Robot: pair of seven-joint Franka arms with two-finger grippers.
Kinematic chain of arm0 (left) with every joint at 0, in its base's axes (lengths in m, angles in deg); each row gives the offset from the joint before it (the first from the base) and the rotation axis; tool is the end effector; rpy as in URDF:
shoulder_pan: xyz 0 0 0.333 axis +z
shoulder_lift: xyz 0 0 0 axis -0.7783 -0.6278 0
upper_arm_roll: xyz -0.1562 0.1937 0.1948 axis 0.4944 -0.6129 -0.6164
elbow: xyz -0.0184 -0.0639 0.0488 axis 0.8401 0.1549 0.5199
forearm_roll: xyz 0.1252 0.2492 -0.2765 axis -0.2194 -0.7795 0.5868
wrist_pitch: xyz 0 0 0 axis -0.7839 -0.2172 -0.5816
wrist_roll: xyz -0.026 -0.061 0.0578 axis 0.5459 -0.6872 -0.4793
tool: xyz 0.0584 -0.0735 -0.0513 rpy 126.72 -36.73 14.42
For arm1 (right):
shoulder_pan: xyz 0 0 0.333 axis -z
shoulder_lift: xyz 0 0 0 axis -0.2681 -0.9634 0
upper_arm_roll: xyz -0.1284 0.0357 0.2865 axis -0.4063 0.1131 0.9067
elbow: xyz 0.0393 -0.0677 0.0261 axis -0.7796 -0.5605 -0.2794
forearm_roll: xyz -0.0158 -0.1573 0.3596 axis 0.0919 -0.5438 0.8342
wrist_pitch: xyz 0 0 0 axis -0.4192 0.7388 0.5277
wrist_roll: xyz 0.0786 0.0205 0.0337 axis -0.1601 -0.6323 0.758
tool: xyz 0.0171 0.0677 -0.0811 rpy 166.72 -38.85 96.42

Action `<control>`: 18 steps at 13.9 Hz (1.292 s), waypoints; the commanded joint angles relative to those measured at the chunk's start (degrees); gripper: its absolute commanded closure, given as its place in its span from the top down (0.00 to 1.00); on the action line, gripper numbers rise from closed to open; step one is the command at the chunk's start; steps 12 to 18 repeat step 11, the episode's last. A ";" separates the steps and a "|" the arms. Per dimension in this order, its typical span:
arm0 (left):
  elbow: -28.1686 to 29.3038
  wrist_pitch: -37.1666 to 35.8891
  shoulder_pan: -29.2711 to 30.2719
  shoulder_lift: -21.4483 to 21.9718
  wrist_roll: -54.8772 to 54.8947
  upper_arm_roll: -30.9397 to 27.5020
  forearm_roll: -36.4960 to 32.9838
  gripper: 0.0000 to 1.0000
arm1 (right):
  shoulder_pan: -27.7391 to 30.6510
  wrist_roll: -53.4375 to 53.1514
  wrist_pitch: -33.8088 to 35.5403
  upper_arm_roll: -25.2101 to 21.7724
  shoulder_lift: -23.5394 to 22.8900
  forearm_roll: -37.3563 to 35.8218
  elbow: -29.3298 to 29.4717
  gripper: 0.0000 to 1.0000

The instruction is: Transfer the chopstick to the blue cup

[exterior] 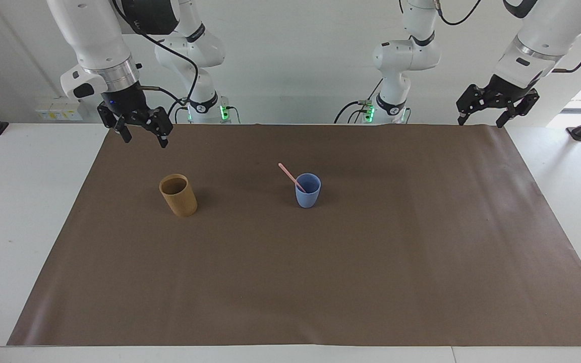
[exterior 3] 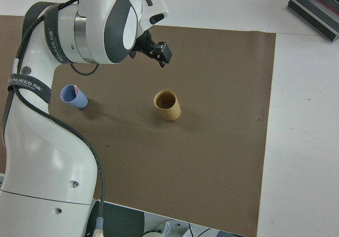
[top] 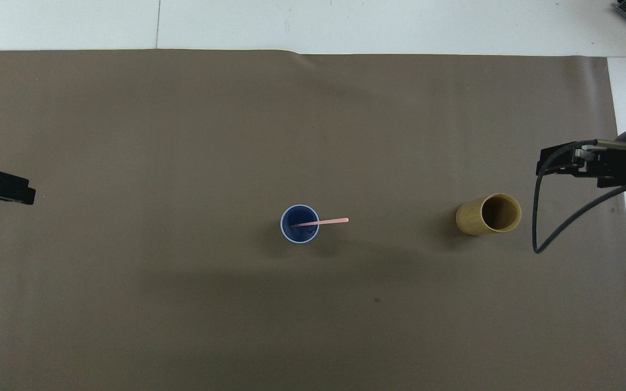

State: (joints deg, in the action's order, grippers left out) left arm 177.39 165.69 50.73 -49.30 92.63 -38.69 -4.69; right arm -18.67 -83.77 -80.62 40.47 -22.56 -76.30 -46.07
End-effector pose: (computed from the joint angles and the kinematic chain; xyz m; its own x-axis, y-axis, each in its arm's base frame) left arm 0.5272 -0.0308 0.6574 0.9916 -0.1257 -0.0290 -0.1251 -0.9919 0.0224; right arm 0.5516 0.0201 0.6167 0.9767 -0.2040 0.0673 -0.2031 -0.9790 -0.0196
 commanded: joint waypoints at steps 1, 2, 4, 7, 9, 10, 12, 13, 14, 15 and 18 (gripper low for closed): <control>-0.47 -0.55 0.55 0.25 -0.13 0.37 0.39 1.00 | 1.62 2.93 1.05 1.11 -0.54 0.49 0.92 1.00; -0.47 -0.55 0.55 0.25 -0.13 0.28 0.39 1.00 | 1.62 4.68 1.05 1.11 -0.54 0.49 0.92 1.00; -0.47 -0.64 0.55 0.25 -0.13 0.28 0.39 1.00 | 2.41 5.23 1.14 1.37 -0.45 0.32 0.65 1.00; -0.47 -0.55 0.55 0.25 -0.13 0.37 0.39 1.00 | 3.38 5.14 1.22 2.34 -0.36 -0.12 0.65 1.00; -0.38 -0.64 0.55 0.25 -0.12 0.37 0.39 1.00 | 3.47 5.14 1.22 3.31 -0.28 -0.04 0.65 1.00; -0.47 -0.55 0.55 0.25 -0.04 0.37 0.39 1.00 | 3.21 4.96 1.31 3.22 -0.19 -0.04 0.65 1.00; -0.38 -0.64 0.55 0.25 -0.12 0.37 0.39 1.00 | 3.03 4.88 1.40 3.31 -0.19 -0.04 0.65 1.00; -0.38 -0.64 0.55 0.25 -0.12 0.37 0.39 1.00 | 3.03 4.88 1.40 3.31 -0.19 -0.04 0.65 1.00; -0.38 -0.64 0.55 0.25 -0.12 0.37 0.39 1.00 | 3.03 4.88 1.40 3.31 -0.19 -0.04 0.65 1.00; -0.38 -0.64 0.55 0.25 -0.12 0.37 0.39 1.00 | 3.03 4.88 1.40 3.31 -0.19 -0.04 0.65 1.00; -0.38 -0.64 0.55 0.25 -0.12 0.37 0.39 1.00 | 3.03 4.88 1.40 3.31 -0.19 -0.04 0.65 1.00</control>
